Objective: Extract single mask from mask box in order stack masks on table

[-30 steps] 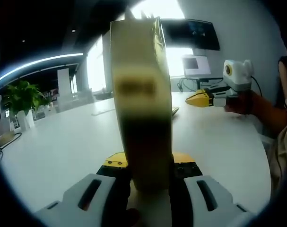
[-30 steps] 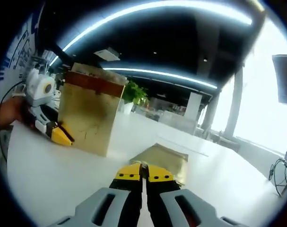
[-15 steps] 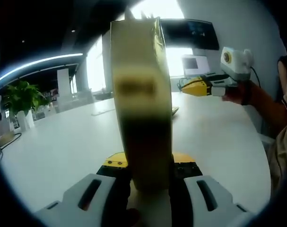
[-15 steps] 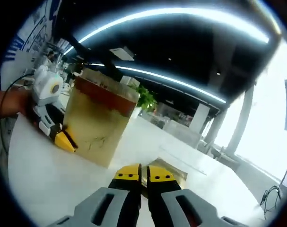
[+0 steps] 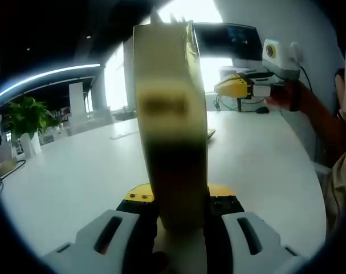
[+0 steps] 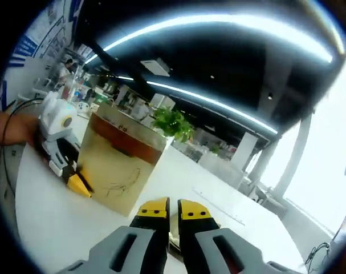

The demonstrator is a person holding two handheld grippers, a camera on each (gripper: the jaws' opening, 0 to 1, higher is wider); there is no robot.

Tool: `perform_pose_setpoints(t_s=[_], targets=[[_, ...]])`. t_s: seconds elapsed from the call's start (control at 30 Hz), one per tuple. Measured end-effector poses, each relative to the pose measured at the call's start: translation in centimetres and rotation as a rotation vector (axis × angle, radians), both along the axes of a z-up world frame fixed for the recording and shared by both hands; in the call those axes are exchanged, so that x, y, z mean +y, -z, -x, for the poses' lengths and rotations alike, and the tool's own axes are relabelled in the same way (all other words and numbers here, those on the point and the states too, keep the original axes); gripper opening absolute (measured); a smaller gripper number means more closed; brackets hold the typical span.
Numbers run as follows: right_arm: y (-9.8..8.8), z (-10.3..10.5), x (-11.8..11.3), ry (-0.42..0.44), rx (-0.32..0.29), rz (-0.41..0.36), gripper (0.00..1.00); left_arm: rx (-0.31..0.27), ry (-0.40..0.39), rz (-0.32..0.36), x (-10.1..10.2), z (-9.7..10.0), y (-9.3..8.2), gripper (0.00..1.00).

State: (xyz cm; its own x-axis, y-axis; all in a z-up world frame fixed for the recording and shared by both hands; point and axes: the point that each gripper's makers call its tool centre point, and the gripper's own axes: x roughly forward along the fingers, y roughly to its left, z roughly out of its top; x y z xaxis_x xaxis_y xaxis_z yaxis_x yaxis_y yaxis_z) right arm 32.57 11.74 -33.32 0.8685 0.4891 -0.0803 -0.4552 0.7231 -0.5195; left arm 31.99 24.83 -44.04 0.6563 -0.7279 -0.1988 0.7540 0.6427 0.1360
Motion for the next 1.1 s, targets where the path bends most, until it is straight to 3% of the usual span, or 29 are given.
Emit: perform_pose_setpoints(t_s=[0.4,0.6,1.1], targets=[[-1.5,-0.1,1.1,-0.037,-0.002,0.083,0.03,0.001,0.001,0.0,-0.3,0.3,-0.1,0.21],[-1.8,-0.3,2.1,-0.066,-0.002,0.188,0.04,0.0,0.001,0.0,-0.3,0.4,-0.1,0.21],[-3.6,-0.2,4.6,-0.166,0.032,0.295,0.06,-0.001,0.002,0.0,-0.3,0.3,-0.1,0.21]])
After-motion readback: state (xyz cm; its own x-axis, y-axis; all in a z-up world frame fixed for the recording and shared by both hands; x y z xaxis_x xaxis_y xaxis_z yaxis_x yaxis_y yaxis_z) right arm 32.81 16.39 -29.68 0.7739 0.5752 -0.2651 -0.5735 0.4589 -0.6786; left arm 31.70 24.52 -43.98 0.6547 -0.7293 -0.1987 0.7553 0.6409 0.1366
